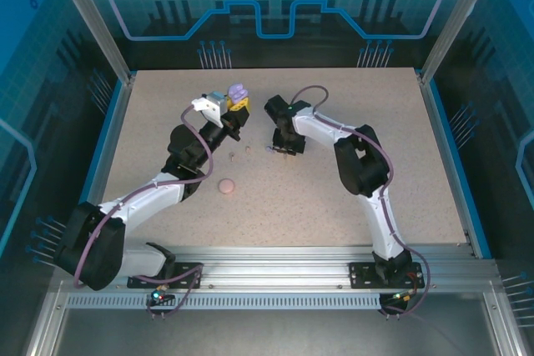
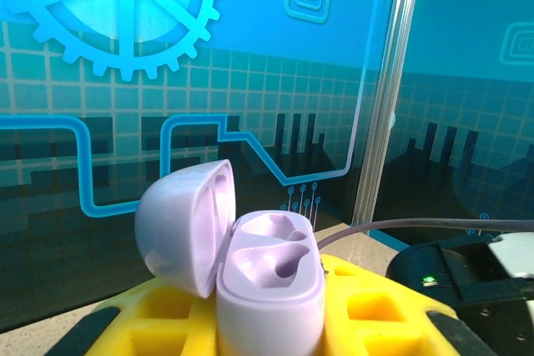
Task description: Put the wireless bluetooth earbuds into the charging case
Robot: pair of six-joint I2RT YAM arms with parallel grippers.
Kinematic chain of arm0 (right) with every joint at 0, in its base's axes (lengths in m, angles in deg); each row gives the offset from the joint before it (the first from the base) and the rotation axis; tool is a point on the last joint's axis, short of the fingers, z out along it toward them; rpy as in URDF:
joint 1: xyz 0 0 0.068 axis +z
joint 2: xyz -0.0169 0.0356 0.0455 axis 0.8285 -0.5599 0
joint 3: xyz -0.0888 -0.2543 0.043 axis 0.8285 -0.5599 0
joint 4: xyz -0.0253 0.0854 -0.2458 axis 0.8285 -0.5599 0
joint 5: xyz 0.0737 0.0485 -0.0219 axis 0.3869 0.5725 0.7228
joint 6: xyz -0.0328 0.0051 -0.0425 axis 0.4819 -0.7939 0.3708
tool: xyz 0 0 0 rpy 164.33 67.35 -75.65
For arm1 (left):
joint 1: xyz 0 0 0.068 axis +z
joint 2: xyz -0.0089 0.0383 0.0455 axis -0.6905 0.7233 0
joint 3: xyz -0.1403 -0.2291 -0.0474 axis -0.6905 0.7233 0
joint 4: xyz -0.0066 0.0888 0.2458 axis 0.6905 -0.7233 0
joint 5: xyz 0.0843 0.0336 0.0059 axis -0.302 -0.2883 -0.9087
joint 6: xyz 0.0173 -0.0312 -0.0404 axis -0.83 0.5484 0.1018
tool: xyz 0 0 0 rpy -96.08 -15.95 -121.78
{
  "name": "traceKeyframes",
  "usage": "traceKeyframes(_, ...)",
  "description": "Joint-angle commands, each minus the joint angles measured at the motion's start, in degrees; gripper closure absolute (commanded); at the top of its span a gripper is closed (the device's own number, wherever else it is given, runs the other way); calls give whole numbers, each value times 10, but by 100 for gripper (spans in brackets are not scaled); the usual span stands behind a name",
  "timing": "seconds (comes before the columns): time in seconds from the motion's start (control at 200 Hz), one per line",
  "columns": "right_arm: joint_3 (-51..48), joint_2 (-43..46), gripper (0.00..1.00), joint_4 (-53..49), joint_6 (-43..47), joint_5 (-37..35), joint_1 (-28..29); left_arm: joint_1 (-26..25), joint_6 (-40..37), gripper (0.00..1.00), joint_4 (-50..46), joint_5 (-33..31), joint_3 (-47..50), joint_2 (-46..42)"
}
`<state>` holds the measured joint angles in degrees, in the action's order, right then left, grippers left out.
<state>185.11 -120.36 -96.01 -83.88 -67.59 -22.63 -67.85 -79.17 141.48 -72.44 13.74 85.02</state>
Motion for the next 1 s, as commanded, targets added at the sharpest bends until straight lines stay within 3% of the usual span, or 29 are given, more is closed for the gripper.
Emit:
traceKeyframes(0.0, -33, 47, 88, 29, 40, -5, -9, -4, -3, 100, 5, 8, -12, -19)
traceKeyframes(0.2, -92, 123, 88, 74, 64, -4, -15, -4, -4, 100, 19, 20, 5, -15)
traceKeyframes(0.555, -146, 307, 88, 108, 128, 1, -37, -12, -19, 100, 37, 115, 29, -25)
traceKeyframes(0.77, -141, 410, 87, 123, 170, 17, -51, -41, -53, 100, 22, 145, 9, -27)
traceKeyframes(0.99, -123, 489, 86, 148, 214, 50, -55, -81, -112, 100, 2, 132, -12, -22)
